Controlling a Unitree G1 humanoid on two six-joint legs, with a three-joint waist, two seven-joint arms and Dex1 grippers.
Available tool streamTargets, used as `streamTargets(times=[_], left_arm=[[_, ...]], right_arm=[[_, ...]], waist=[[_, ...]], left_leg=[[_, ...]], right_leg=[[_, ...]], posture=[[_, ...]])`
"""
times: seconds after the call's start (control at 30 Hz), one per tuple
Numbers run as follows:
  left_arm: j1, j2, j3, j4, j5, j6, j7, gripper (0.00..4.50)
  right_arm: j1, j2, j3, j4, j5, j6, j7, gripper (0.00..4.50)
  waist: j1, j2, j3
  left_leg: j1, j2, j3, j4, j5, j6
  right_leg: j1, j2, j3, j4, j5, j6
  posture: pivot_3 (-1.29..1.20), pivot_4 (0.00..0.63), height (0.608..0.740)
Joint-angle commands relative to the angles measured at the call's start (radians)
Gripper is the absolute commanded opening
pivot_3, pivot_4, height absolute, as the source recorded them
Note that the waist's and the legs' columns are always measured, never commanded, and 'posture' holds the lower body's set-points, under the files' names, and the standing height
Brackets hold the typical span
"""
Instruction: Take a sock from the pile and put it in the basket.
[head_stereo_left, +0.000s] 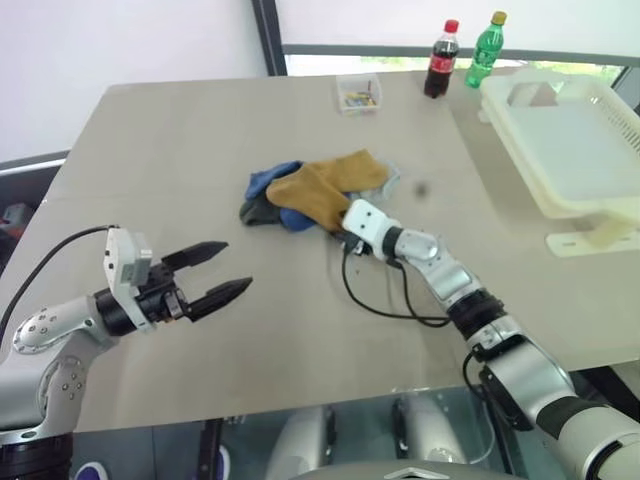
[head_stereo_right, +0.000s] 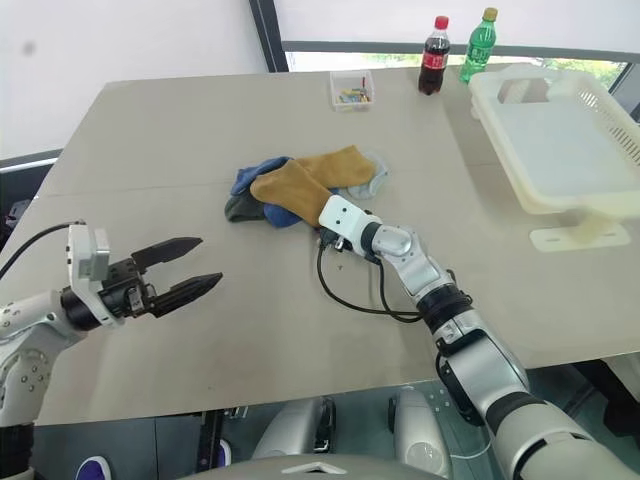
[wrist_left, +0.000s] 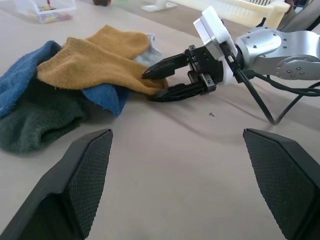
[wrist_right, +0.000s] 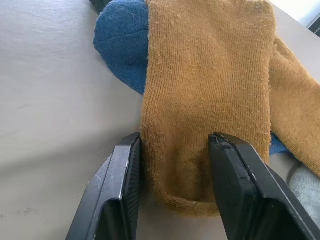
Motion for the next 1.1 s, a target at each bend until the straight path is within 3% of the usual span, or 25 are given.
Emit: streamTargets(times=[0.03,0.07,0.2,0.37,0.57,0.77,0.9,1.1], left_arm=[[-0.005,-0.006,0.016,-0.041,-0.011,-0.011,0.020,4.50],[-0.006,-0.007,0.013,-0.041,-0.010,-0.011,0.023,4.50],[-0.020,-0.018,-0.007,-0.039,-0.007,-0.013,0.034,4.50],[-0.033,-0.022,-0.016,-0.032,-0.008,-0.010,0.035,4.50],[-0.048,-0.025,-0.038,-0.025,-0.011,-0.004,0.033,4.50],[-0.075,-0.020,-0.074,-0.011,-0.005,-0.002,0.017,4.50],[-0.092,-0.019,-0.098,0.001,0.003,-0.004,0.004,4.50],[-0.115,-0.020,-0.137,0.020,0.019,-0.009,-0.016,4.50]], right_arm=[[0.015,-0.001,-0.022,-0.055,0.004,0.004,0.005,1.71],[0.020,-0.002,-0.023,-0.066,0.005,0.007,0.005,1.57],[0.064,-0.023,-0.012,-0.141,0.005,0.019,0.036,0.13],[0.144,-0.081,-0.020,-0.295,0.029,0.083,0.108,0.13],[0.287,-0.225,-0.020,-0.595,0.095,0.185,0.259,0.13],[0.453,-0.469,-0.025,-0.855,0.145,0.297,0.437,0.13],[0.511,-0.594,-0.068,-0.895,0.126,0.317,0.446,0.13],[0.521,-0.649,-0.124,-0.840,0.105,0.295,0.404,0.13]], waist=[[0.000,0.000,0.000],[0.000,0.000,0.000],[0.003,0.001,0.001],[0.004,0.002,0.001],[0.009,0.003,0.002],[0.020,0.004,0.002],[0.032,0.004,0.002],[0.034,0.004,0.002]], left_leg=[[0.000,0.000,0.000,0.000,0.000,0.000],[0.000,0.000,0.000,0.000,0.000,0.000],[0.000,0.000,0.000,0.000,0.000,0.000],[0.000,0.000,0.000,0.000,0.000,0.000],[-0.001,0.000,0.000,0.000,0.000,0.000],[-0.001,0.000,0.000,0.001,0.000,0.000],[-0.001,0.000,0.000,0.001,0.000,0.001],[0.000,0.000,-0.001,0.004,0.000,0.001]], right_leg=[[0.000,0.000,0.000,0.000,0.000,0.000],[0.000,0.000,0.000,0.000,0.000,0.000],[0.000,0.000,0.000,0.000,0.000,0.000],[0.000,0.000,0.000,0.000,0.000,0.000],[0.000,0.000,-0.001,0.000,0.000,0.000],[0.000,0.000,-0.001,0.000,0.000,0.000],[0.001,0.000,-0.001,0.001,0.000,0.000],[0.002,0.000,-0.001,0.004,0.000,0.000]], posture=[[0.00,0.150,0.740],[0.00,0.150,0.740],[0.00,0.150,0.740],[0.00,0.150,0.740],[0.00,0.150,0.740],[0.00,0.150,0.740],[0.00,0.150,0.740],[0.00,0.150,0.740]])
